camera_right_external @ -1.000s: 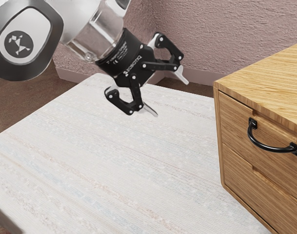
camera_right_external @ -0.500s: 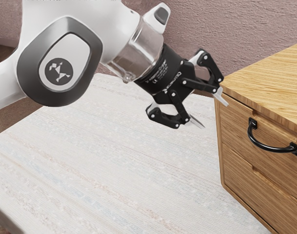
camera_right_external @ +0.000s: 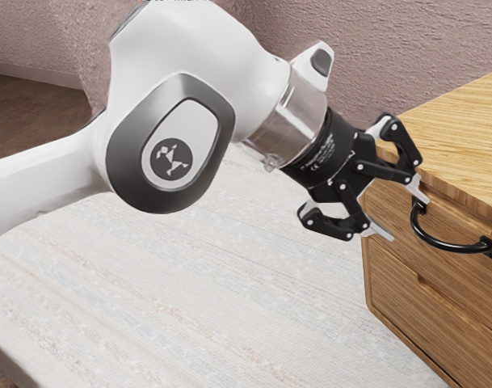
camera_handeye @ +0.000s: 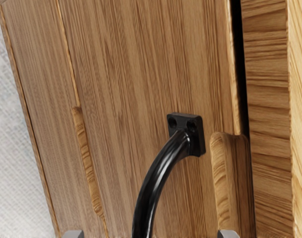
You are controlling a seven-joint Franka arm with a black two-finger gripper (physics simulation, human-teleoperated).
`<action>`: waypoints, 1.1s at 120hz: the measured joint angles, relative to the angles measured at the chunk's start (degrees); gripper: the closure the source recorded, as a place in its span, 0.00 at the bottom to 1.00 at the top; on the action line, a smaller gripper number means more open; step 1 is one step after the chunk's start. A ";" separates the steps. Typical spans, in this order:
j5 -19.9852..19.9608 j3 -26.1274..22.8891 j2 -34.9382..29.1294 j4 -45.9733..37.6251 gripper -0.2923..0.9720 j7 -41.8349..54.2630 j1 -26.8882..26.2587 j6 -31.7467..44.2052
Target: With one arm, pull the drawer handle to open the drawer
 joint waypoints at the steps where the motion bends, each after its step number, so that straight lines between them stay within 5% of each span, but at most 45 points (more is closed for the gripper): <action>1: -0.03 -0.08 0.06 -0.02 0.53 0.00 0.04 0.04; 132: -1.11 -1.77 -1.64 -4.78 0.71 -0.02 1.72 -0.18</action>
